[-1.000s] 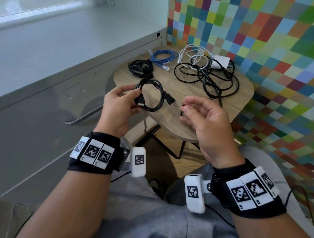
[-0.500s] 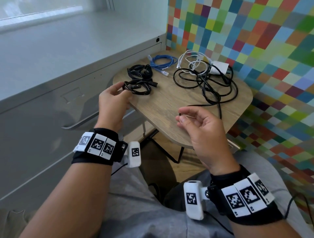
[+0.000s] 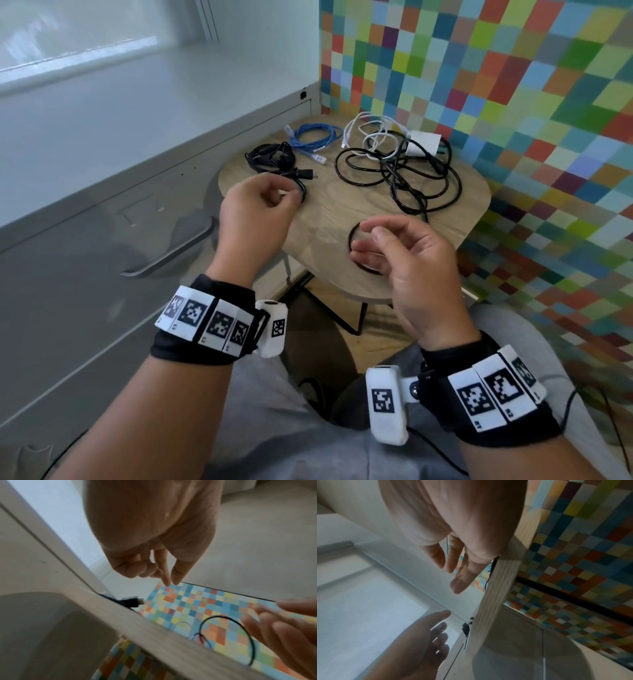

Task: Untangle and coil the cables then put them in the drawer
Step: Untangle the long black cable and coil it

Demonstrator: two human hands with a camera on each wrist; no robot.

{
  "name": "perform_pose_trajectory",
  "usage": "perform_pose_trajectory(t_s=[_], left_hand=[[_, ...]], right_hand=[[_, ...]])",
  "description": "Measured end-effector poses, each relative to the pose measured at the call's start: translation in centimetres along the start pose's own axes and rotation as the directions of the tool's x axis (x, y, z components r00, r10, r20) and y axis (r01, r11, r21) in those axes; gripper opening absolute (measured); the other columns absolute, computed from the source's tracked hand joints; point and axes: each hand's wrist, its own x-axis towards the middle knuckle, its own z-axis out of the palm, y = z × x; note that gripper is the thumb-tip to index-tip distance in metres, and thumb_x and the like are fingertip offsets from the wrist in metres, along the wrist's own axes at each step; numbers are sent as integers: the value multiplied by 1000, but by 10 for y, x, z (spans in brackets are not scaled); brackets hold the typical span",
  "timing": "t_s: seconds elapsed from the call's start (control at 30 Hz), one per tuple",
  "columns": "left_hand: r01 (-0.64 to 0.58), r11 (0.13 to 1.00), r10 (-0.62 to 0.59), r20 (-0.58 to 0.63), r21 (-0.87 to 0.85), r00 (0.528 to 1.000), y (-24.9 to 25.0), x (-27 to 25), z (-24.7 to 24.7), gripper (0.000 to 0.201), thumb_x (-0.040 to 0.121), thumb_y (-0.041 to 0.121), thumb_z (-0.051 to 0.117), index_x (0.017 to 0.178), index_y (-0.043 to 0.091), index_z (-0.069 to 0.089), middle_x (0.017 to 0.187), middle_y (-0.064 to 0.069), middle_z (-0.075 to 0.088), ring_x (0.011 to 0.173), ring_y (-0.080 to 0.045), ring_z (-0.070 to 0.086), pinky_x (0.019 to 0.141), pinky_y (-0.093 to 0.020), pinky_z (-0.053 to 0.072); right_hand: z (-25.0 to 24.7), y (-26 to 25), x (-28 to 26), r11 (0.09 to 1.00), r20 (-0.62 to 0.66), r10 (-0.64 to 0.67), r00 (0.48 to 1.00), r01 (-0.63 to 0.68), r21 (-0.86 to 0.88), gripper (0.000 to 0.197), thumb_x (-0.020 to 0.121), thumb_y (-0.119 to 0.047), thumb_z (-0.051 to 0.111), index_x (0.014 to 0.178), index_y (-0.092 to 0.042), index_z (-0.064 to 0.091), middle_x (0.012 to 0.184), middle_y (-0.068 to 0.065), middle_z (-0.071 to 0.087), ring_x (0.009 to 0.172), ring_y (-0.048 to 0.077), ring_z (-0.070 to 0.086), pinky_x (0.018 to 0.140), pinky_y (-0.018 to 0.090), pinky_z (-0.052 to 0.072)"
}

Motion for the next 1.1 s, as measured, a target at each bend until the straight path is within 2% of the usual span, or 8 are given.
perform_pose_trajectory(t_s=[0.17,0.33,0.5,0.63,0.7,0.8,0.9,1.1], left_hand=[[-192,973,152,275,124,949,44,0,30,5,92,33,71,96,35,73,83,14,65,68,2,56,69,-23,50],[-465,852,282,538,241,795,76,8,66,45,88,29,75,129,37,59,142,6,46,101,-14,63,96,-31,51],[-555,787,330,577,269,747,100,15,88,58,78,31,80,118,26,38,130,2,38,97,-22,63,85,-40,54],[-630,657,136,758,413,638,102,20,98,104,76,49,84,154,39,16,143,-7,52,121,-29,59,95,-42,50],[-679,564,51,801,470,596,99,20,101,93,79,50,81,156,38,30,141,-2,56,125,-27,56,96,-38,48],[-666,533,59,762,522,645,96,23,97,54,83,38,77,135,37,61,110,11,62,114,-19,62,84,-29,46],[-625,544,79,707,560,703,94,21,85,21,86,33,74,105,40,68,106,10,67,102,-18,63,80,-31,51],[-530,732,226,581,428,782,92,9,55,21,89,21,72,85,38,61,88,14,63,82,-8,58,73,-29,51]], right_hand=[[-24,-11,16,989,-204,-150,967,145,-38,16,98,-6,62,95,-14,76,87,6,74,72,20,66,70,39,58],[-57,-7,35,989,-395,-140,908,111,-94,17,97,-7,66,97,-21,76,93,-3,74,85,12,67,78,31,57],[-76,3,46,992,-463,-108,880,69,-102,26,97,-6,68,102,-30,73,103,-7,73,91,8,68,88,35,59],[-77,3,43,972,-399,-139,906,48,-229,33,97,-8,68,117,-34,67,116,-12,69,106,1,67,95,28,57],[-78,2,40,952,-352,-152,923,41,-304,39,97,-11,68,127,-34,64,125,-9,66,117,3,63,100,28,55],[-77,0,36,919,-285,-153,946,30,-394,47,96,-13,69,134,-40,61,130,-9,60,123,2,58,103,31,54],[-74,-3,34,902,-221,-133,966,25,-432,53,95,-14,72,137,-44,57,134,-18,52,127,4,55,107,33,53],[-66,-3,28,799,-81,-214,974,127,-588,56,96,-16,70,147,-32,54,159,-11,38,151,3,27,125,29,24]])
